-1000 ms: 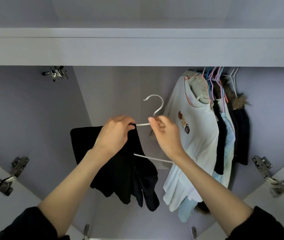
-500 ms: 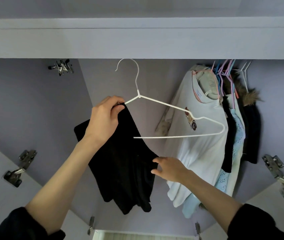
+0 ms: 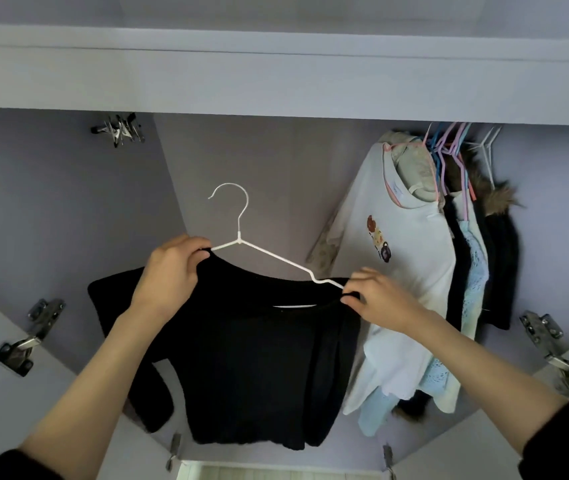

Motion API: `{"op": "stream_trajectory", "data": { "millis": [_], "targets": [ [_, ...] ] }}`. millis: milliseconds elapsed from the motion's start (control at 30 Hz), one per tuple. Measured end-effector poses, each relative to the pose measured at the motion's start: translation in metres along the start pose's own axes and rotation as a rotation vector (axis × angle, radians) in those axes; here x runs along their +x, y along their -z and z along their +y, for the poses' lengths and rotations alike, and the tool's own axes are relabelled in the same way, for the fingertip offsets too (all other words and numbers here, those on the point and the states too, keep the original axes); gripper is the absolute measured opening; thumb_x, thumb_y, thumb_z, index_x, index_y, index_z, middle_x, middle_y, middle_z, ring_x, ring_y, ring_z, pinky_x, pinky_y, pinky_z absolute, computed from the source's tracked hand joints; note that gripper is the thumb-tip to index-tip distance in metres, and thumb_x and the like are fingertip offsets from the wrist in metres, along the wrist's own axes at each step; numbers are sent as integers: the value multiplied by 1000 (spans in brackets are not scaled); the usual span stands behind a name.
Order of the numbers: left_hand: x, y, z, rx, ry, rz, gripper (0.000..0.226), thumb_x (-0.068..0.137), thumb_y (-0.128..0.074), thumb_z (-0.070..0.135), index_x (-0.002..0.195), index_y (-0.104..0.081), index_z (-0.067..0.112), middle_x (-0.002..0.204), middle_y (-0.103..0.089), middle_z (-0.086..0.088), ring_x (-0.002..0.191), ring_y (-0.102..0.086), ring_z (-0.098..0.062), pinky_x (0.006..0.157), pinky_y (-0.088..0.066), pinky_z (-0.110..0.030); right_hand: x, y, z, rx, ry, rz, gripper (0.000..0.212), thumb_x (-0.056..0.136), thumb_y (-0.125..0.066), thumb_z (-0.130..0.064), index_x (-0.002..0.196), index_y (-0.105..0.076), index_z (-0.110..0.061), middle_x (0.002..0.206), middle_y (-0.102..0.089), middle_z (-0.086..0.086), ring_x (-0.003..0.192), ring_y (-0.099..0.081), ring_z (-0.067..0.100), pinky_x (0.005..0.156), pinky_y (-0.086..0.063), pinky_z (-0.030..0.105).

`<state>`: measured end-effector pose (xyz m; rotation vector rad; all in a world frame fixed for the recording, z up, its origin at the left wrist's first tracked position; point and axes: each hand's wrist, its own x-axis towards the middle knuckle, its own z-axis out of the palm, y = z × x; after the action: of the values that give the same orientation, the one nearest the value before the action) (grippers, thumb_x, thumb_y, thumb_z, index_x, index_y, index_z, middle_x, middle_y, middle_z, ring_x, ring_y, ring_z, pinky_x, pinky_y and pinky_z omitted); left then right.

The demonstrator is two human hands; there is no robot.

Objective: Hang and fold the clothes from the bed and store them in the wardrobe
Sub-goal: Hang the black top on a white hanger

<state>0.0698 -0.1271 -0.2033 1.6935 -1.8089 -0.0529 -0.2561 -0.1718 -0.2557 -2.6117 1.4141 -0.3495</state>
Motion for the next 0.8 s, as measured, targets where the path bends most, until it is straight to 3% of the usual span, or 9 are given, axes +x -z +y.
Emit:
{"op": "stream_trajectory", "data": {
  "millis": [100,233,400,467,533,600,667,800],
  "targets": [
    [3,-3,9,-26,-45,7,16,89,-57,-2,99,-69,4,90,-65,-14,85,-60,-31,78,-43,-28,10,10,-16,-17,110,97,21,91,-60,-22,96,-69,-4,89,-60,6,93,-50,20,79,-33,18],
    [1,-6,17,-85,-52,12,14,89,-58,-1,97,-69,4,92,-65,-10,86,-60,-27,79,-38,-20,13,17,-33,18,222,158,13,87,-65,-18,88,-72,-6,82,-57,1,83,-50,14,76,-41,22],
    [2,0,19,-178,13,72,13,90,-58,2,96,-69,5,91,-64,2,82,-54,-12,73,-31,0,15,23,-40,383,61,251,2,83,-70,-14,83,-68,-13,89,-52,-12,77,-54,7,75,-44,16],
    [3,3,22,-219,34,101,12,90,-58,4,95,-69,6,85,-61,10,75,-53,-4,71,-30,5,16,29,-43,375,21,279,12,83,-69,-18,91,-61,-15,90,-47,-15,73,-54,5,72,-47,21],
    [4,3,26,-249,52,111,12,90,-59,6,94,-69,7,80,-59,15,73,-54,3,69,-32,5,20,37,-50,166,18,351,26,84,-68,-28,106,-59,-17,90,-43,-15,69,-50,3,71,-44,26],
    [5,0,30,-273,61,104,11,90,-60,7,94,-70,8,78,-58,18,75,-54,8,69,-34,4,27,44,-63,35,46,383,42,85,-66,-36,122,-57,-18,96,-50,-6,83,-53,14,81,-42,32],
    [4,-4,36,-300,50,92,10,90,-60,8,92,-70,9,77,-58,20,74,-54,10,70,-34,3,36,49,-82,73,70,316,45,88,-61,-37,130,-54,-21,101,-55,0,94,-52,18,86,-40,34],
    [-2,-11,41,-352,28,58,10,88,-63,8,85,-69,15,74,-61,19,76,-57,9,67,-36,0,48,48,-108,480,9,221,21,95,-54,-25,101,-67,-11,67,-56,7,60,-48,17,61,-39,29]
  ]
}}
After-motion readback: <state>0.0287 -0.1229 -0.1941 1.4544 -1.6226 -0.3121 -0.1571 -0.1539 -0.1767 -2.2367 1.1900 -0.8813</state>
